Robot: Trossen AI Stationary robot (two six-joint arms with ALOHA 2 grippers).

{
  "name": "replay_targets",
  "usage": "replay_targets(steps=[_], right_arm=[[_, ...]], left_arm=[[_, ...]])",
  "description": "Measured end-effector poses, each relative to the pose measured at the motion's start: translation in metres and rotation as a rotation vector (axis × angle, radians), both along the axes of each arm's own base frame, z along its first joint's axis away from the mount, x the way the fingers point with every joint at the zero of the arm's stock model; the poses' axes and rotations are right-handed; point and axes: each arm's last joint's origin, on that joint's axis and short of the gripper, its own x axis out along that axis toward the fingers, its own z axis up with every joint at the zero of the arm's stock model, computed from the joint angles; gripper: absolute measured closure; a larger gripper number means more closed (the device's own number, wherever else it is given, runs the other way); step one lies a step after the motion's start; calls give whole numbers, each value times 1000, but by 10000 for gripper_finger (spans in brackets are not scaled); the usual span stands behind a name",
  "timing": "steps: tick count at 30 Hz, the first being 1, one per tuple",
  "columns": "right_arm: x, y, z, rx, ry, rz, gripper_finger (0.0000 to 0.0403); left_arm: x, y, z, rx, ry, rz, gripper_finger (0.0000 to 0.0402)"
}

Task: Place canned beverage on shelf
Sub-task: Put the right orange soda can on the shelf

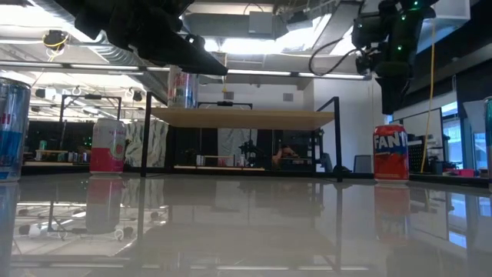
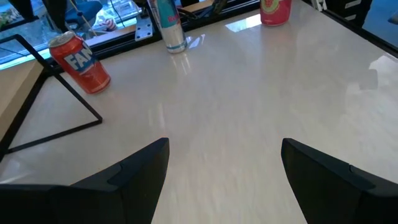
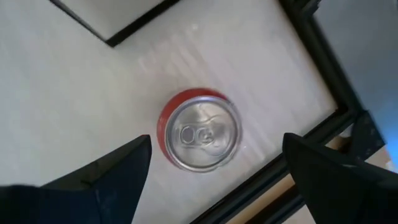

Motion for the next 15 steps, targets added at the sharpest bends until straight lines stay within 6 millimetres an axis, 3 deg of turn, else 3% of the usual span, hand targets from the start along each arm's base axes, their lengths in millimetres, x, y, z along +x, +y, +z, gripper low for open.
replay_targets(steps=[15], right_arm=[[5, -5, -25, 6, 22, -5, 42]], left_arm=[[0, 0, 0, -17, 1, 8, 101]])
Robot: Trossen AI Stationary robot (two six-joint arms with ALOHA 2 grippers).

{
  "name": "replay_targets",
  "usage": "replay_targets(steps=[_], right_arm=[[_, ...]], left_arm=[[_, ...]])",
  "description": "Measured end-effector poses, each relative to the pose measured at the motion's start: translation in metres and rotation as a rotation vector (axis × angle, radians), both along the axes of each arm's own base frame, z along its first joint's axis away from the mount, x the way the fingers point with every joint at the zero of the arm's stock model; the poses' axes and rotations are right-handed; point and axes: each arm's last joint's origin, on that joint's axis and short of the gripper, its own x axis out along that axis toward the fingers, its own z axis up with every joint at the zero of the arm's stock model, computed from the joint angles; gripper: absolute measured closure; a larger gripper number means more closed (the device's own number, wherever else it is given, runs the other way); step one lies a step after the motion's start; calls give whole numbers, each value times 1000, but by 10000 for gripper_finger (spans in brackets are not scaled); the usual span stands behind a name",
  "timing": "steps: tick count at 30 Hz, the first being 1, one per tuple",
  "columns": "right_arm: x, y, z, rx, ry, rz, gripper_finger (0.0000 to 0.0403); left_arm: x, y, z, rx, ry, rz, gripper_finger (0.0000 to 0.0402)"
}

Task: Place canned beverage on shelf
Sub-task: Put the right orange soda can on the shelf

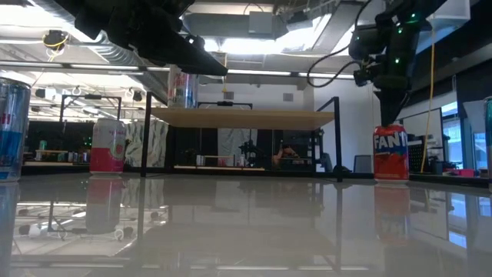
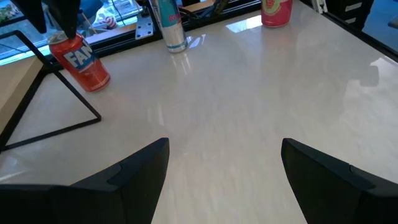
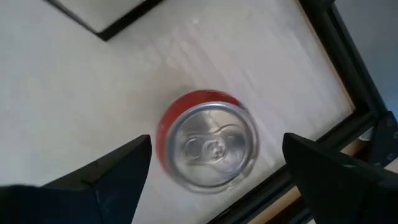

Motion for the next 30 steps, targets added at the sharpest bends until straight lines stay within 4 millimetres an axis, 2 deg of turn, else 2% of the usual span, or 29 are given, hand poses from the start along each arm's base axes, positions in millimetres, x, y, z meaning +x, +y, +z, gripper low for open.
replay_targets(steps=[19, 22, 26, 30], right_arm=[[13, -12, -28, 89, 119, -1, 45], [12, -12, -29, 90, 136, -1, 66], [11, -11, -28, 89, 154, 2, 120], [9, -9, -25, 96, 172, 15, 121]], left_arm=[[0, 0, 0, -9, 0, 4, 101], [0, 0, 0, -29, 1, 14, 101], [0, 0, 0, -30, 0, 13, 101], [0, 0, 0, -30, -3, 13, 101]])
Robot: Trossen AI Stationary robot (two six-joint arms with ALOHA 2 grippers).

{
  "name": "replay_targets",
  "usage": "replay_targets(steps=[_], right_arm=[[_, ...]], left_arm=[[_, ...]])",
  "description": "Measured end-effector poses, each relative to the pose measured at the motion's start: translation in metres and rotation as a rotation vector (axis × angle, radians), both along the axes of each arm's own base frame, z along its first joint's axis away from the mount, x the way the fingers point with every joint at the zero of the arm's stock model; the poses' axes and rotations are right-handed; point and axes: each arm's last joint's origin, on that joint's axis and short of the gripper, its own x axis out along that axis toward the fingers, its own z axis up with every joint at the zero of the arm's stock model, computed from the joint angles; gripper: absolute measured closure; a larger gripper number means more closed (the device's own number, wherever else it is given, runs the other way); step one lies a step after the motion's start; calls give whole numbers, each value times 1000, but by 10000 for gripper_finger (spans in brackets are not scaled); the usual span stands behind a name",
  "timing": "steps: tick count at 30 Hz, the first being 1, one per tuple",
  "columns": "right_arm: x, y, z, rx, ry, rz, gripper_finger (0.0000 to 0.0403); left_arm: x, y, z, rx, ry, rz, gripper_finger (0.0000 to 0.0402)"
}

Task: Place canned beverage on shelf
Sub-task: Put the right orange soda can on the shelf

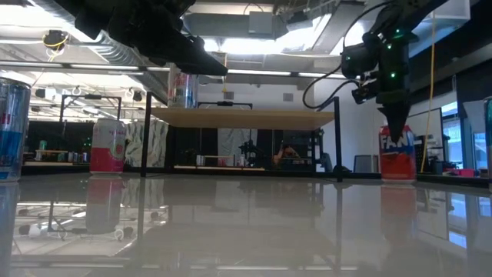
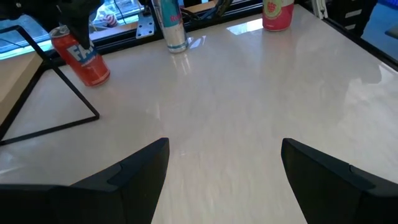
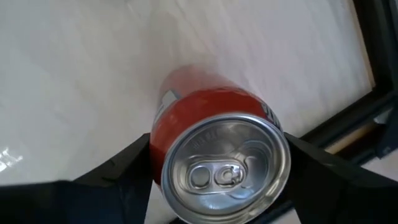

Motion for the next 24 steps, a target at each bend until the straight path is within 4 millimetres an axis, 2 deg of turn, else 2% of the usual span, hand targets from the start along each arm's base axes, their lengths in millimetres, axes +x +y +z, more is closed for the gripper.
replay_targets(steps=[5, 14, 24], right_arm=[[3, 8, 26, -41, -26, 24, 121], [12, 44, 79, -47, -86, 113, 121], [25, 81, 102, 49, -167, 232, 121]], left_arm=[[0, 0, 0, 0, 0, 0, 101], [-1, -6, 0, -20, 3, -8, 101], [-1, -14, 0, -10, 5, -12, 101]])
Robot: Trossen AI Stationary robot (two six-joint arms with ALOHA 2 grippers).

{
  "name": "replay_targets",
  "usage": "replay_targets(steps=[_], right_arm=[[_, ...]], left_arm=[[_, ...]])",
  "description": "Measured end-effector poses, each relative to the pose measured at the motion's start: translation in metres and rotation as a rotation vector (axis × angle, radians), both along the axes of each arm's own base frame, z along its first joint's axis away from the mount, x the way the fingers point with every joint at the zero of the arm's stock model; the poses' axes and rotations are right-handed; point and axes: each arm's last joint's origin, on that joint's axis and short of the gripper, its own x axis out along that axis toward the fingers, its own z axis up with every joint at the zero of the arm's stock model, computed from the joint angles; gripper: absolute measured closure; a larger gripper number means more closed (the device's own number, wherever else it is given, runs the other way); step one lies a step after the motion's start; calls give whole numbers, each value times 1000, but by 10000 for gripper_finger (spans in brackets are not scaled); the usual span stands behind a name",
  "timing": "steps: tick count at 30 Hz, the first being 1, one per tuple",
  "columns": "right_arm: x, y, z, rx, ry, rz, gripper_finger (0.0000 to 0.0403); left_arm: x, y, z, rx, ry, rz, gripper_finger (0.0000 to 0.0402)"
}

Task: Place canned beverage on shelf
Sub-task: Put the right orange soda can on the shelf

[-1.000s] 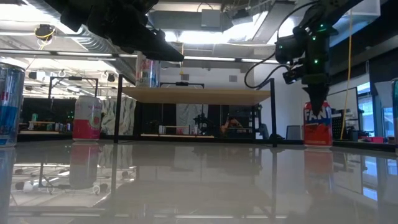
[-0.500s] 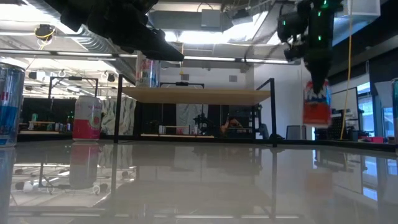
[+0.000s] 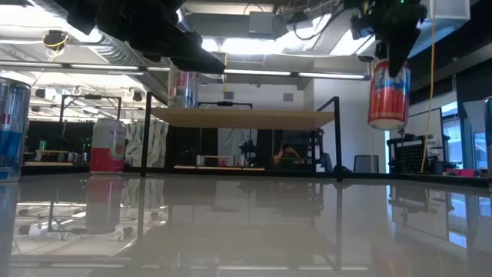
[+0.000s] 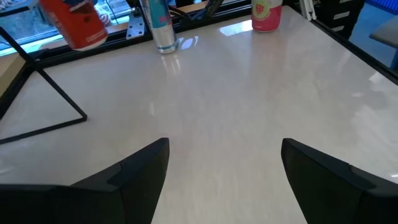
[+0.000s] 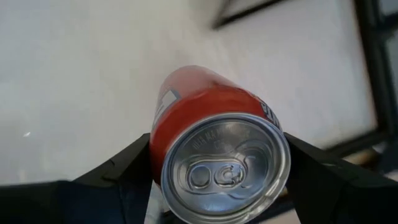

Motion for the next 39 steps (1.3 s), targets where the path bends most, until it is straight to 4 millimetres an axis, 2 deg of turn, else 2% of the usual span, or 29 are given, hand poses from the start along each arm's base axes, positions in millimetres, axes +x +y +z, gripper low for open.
replay_targets(steps=[6, 11, 15, 21, 26, 34, 39], right_arm=[[10, 20, 13, 4, -79, 111, 121], [18, 32, 31, -28, -184, 181, 121], [31, 29, 46, -96, -258, 221, 121], [63, 20, 62, -230, -239, 262, 121], [103, 0, 76, -283, -242, 288, 121], [154, -51, 87, -364, -259, 289, 121], [177, -80, 71, -475, -274, 339, 121]], left_arm=[[0, 0, 0, -15, 1, 26, 101], [0, 0, 0, -50, 5, 43, 101], [0, 0, 0, -79, 8, 56, 101], [-1, -5, -1, -97, 16, 54, 101], [-5, -8, -6, -98, 78, 121, 101], [-11, -12, -14, -112, 170, 160, 101], [-14, -16, -17, -116, 215, 157, 101]])
